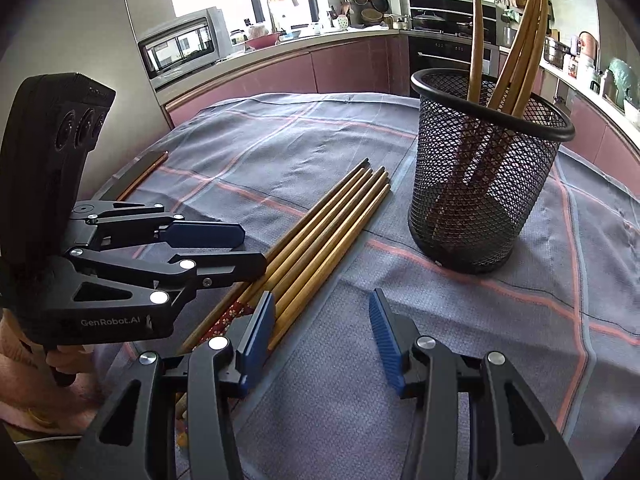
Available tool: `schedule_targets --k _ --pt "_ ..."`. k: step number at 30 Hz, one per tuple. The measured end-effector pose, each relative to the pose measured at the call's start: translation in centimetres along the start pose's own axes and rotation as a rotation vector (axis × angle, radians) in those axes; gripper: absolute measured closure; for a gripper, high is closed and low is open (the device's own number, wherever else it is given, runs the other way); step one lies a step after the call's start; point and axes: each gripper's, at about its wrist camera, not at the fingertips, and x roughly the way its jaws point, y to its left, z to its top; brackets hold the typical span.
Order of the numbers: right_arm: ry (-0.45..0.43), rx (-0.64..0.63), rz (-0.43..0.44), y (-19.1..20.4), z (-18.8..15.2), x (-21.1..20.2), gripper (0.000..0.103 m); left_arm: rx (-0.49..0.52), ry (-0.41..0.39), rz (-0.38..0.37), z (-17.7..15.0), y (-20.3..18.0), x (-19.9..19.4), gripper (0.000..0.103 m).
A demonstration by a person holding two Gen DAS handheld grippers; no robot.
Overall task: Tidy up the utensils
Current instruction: 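Withdraw both open tools from the cup toward the remaining chopsticks, then close the left tool on a red-tipped chopstick while the right tool grasps another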
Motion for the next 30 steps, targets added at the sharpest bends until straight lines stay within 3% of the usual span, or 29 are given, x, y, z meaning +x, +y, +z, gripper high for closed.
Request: schedule_targets --k 17,22,25,26,30 --pt "0.022 0.009 -0.036 -0.5 0.5 0.3 0.062 0.021 -0.003 0.021 0.1 -0.3 0.1 0.074" --pt "0.021 0.027 -0.054 -0.8 0.9 0.6 0.073 0.021 -0.003 0.026 0.3 -0.5 0.4 0.081" --pt "0.018 0.072 -0.042 -1.7 0.8 0.3 0.084 0.019 -0.005 0.012 0.3 -0.6 0.5 0.093" --pt "0.019 0.087 -0.030 -2.0 0.7 0.2 0.089 0.016 -0.007 0.012 0.3 -0.7 0.5 0.093" --pt "0.012 0.141 0.003 -2.8 0.5 -0.1 0.093 -0.007 -0.012 0.010 0.2 -0.5 0.5 0.093"
